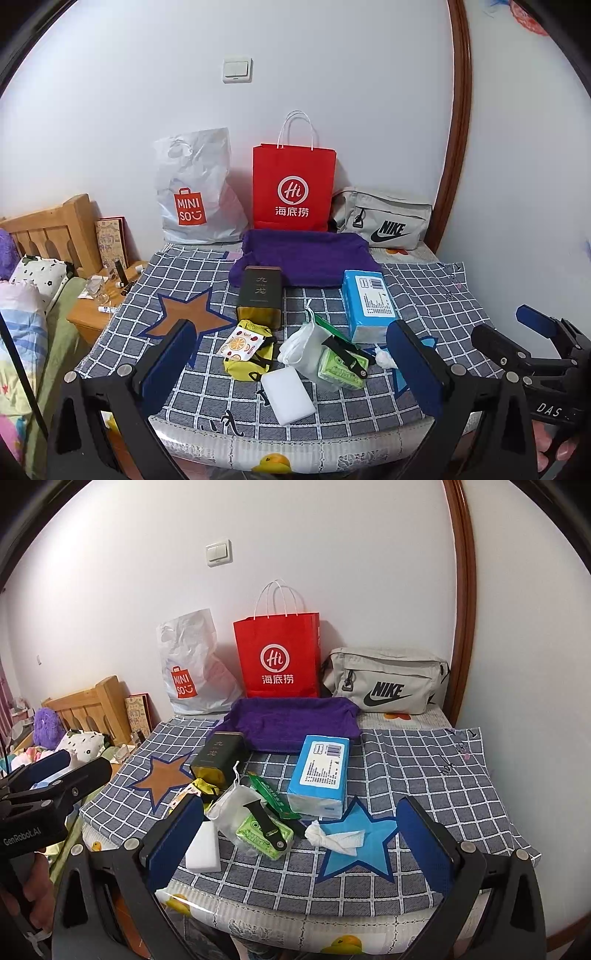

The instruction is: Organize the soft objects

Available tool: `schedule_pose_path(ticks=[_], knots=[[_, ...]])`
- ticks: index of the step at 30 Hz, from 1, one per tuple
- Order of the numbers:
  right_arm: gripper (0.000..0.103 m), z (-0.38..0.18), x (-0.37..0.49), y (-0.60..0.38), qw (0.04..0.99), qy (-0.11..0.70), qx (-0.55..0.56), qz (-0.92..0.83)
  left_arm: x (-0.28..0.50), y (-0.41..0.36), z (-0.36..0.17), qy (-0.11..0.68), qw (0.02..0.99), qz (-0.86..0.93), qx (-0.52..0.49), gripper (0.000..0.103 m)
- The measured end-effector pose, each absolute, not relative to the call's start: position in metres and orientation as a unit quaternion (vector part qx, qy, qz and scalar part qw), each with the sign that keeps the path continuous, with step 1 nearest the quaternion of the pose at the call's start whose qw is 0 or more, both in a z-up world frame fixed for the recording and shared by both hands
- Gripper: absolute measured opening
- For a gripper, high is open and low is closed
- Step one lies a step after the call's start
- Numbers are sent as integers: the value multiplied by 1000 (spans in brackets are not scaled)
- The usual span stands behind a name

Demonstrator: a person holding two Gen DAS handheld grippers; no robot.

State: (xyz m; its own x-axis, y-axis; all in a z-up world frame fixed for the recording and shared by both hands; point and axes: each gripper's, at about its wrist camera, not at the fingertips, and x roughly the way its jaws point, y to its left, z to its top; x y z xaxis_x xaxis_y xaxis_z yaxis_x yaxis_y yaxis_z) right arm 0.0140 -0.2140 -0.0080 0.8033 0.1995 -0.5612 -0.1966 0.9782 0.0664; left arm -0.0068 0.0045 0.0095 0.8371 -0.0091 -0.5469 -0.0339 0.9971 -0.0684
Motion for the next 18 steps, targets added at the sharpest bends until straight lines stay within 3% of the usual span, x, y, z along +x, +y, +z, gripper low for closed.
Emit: schedule_pose_path(ticks=[18], knots=[[103,-4,12,-214,951,290,2,107,-8,10,10,284,958,14,-36,103]])
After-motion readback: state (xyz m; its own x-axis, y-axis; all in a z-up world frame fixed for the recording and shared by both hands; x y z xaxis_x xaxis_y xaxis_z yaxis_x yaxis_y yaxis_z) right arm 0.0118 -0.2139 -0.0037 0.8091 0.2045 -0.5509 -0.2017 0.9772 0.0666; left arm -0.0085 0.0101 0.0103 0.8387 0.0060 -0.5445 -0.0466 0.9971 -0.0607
